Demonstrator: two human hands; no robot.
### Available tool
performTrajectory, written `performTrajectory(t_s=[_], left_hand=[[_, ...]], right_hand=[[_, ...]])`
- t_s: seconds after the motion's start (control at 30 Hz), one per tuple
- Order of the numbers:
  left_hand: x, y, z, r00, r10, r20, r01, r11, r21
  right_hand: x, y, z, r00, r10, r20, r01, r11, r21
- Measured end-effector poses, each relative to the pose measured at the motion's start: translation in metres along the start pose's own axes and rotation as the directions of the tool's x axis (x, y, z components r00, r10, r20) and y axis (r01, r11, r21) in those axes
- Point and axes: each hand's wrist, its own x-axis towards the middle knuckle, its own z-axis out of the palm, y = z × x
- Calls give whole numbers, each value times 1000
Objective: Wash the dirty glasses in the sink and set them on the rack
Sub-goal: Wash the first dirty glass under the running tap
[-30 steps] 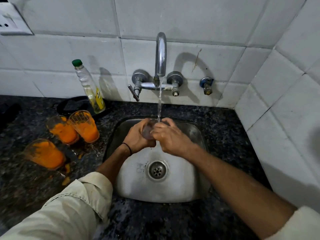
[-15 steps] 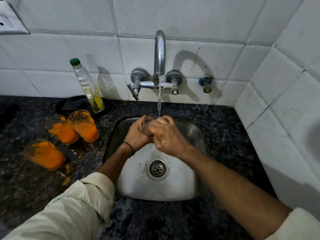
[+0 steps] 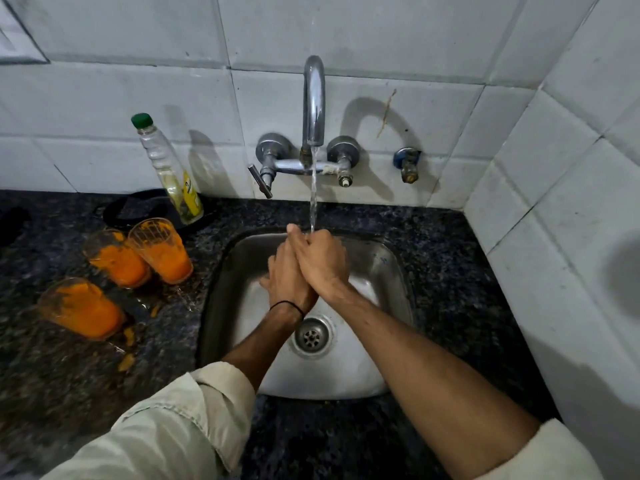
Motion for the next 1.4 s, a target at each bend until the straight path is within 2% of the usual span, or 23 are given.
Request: performTrajectory(t_s=[0.07,0.1,0.2,0.27,0.3,0.37,0.43,0.5,0.57,0.63,0.7,0.73,0.8,0.87,0.93,1.03,1.07,1.1,1.17,1.2,1.23,1.33,1.4], left_hand=[[4,-1,-9,995,23,97,-16,998,-64],[7,-5,-15,977,-2,215,44,981,-189],[8,-27,-32,761,160,629,369,692,-621],[7,-37,-33,688,243,684,471,567,-675],[7,-37,-29,716,216,663,451,582,-676],[5,-27,-18,859,70,507,274,773,-572],[4,-16,-6,978,-31,207,86,962,-260],[1,-13,0,996,-3,88,16,988,-155],[3,-20,-1,975,1,220,71,945,-319],[6,-26,-14,884,50,464,229,820,-525],[7,-28,-26,783,176,597,298,736,-608],[7,-28,-28,771,167,614,312,742,-593],[10,-25,-26,824,60,563,272,830,-487],[18,-28,-21,911,44,411,78,958,-277],[27,-35,-21,926,161,341,-147,987,-65],[40,-44,-35,866,291,407,-308,951,-24],[41,-44,-40,849,297,437,-329,944,-4],[43,-46,-43,835,286,471,-335,942,21],[41,-44,-40,799,251,547,-333,941,55],[38,-43,-36,780,231,582,-329,942,67],[35,-40,-30,770,217,600,-319,945,68],[35,-36,-28,788,267,554,-316,949,-8],[38,-36,-33,798,317,513,-370,929,1]], right_hand=[[9,4,-10,992,-89,88,96,992,-78],[13,6,-16,975,-137,177,156,983,-98],[17,10,-28,869,-213,446,265,963,-56],[16,9,-29,836,-223,501,263,965,-9],[15,8,-28,849,-217,482,247,969,2],[11,6,-22,917,-175,357,183,983,12],[5,6,-9,973,-125,195,137,990,-44],[1,6,-1,984,-127,126,145,978,-148],[4,7,-6,973,-156,168,188,963,-192],[10,9,-21,932,-207,299,247,963,-103],[12,11,-32,896,-236,375,240,970,37],[11,12,-33,898,-224,379,211,975,76],[7,11,-29,929,-133,345,101,989,111],[1,7,-20,941,26,336,-99,974,203],[-13,9,-12,920,78,385,-210,927,312],[-36,32,-7,890,-182,419,49,950,308],[-38,44,-9,851,-298,432,232,952,199],[-32,58,-14,775,-427,466,474,881,18],[-12,65,-31,537,-560,631,833,469,-294],[-4,60,-40,430,-542,722,902,295,-315],[4,51,-46,373,-494,785,928,215,-305],[11,37,-40,356,-458,814,933,120,-340],[9,47,-20,455,-486,746,890,239,-387]])
